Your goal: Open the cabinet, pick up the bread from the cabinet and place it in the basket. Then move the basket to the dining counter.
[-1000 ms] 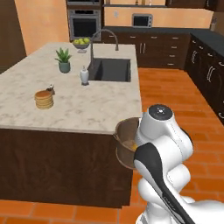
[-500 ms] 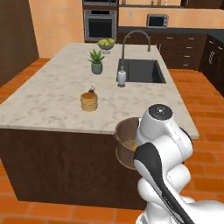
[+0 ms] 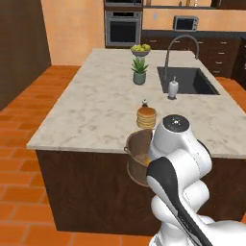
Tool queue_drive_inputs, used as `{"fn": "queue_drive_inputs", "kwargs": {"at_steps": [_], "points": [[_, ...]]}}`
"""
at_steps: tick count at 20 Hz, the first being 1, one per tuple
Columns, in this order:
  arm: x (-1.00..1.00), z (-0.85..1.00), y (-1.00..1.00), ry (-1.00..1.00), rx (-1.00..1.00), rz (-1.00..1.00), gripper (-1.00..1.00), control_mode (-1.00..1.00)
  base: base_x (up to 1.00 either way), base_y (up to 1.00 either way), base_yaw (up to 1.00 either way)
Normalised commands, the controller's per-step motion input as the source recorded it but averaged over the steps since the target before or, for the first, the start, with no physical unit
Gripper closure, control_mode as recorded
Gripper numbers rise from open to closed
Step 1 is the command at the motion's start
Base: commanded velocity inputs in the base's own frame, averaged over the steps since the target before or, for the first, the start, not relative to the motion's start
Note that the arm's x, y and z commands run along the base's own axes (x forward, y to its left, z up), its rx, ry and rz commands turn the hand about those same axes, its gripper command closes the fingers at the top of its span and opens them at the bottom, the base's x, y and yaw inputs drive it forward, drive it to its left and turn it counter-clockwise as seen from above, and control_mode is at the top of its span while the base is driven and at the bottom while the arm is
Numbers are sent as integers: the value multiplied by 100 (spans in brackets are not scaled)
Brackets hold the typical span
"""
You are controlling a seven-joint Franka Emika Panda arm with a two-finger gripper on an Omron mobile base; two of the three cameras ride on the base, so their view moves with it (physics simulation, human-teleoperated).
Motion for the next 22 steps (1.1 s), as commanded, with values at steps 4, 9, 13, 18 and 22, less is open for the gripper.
{"fn": "queue_drive_inputs", "kwargs": {"at_steps": [4, 9, 13, 18, 22], "points": [[0, 0, 0, 0, 0, 0, 100, 100, 96, 100, -30], [0, 0, 0, 0, 0, 0, 100, 100, 32, 100, -43], [0, 0, 0, 0, 0, 0, 100, 100, 63, 100, -37], [0, 0, 0, 0, 0, 0, 100, 100, 27, 53, -13], [0, 0, 0, 0, 0, 0, 100, 100, 2, 0, 0]]}}
